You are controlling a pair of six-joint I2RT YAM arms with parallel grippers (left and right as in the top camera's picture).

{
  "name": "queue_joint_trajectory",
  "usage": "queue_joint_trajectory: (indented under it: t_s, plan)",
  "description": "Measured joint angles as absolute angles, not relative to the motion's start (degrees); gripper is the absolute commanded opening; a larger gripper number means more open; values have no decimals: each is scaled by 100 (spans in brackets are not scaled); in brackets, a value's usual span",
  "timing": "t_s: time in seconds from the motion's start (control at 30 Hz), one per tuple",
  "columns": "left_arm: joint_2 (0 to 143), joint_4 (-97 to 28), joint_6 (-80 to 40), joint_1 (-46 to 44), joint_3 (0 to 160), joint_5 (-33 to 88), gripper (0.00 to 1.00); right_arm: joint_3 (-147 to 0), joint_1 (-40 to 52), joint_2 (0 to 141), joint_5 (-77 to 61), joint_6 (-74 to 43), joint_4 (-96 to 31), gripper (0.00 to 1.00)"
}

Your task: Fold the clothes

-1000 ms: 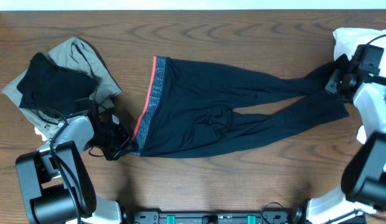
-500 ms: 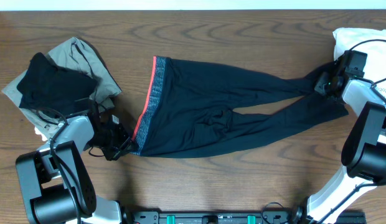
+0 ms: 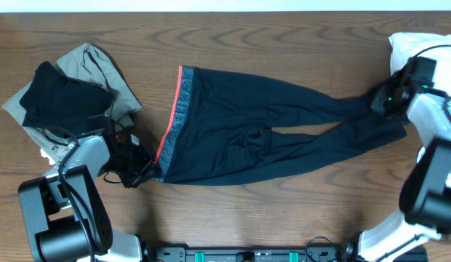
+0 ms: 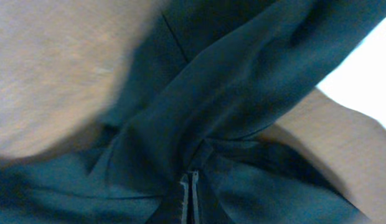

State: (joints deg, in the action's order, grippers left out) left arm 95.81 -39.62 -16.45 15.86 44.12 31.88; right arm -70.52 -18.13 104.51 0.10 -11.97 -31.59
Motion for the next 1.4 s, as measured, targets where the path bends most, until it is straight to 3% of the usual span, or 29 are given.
queue_joint_trajectory:
  t_s: [0.23,0.4,0.8,0.97,1.0,1.1,1.13,1.23,1.27,1.4]
  plan:
    - [9367,-3970,-1645,2064,4414,2974,6,-7212,-2132,8971,290,-1149,-4442,1]
    - [9150,-4226,-1575,2458,4418,2790,6,-7216,-2491,8812,451,-1146,-5502,1]
    - [9122,-4451,-1234,2530,4418,2753,6,-7144,-2692,8840,224,-1149,-4976,1]
    - [9122,-4084,-1000,2499,4418,3603,6,-7144,-2609,8840,165,-1149,-4790,1]
    - [9122,-3957,-952,2456,4421,3745,7,-7144,-2567,8840,148,-1149,-4746,4]
    - [9122,-3603,-703,2117,4423,4056,17,-7144,-2425,8840,137,-1149,-4711,28]
    - [9122,-3514,-602,1922,4429,4119,17,-7144,-2366,8840,126,-1135,-4709,31]
    - [9122,-3288,-388,1188,4510,4143,31,-7144,-2202,8840,110,-1041,-4711,54]
    - [9122,-3242,-340,928,4582,4101,33,-7144,-2150,8840,99,-1013,-4707,58]
    - [9124,-3050,-242,-23,5146,3756,38,-7144,-2051,8840,80,-950,-4731,58]
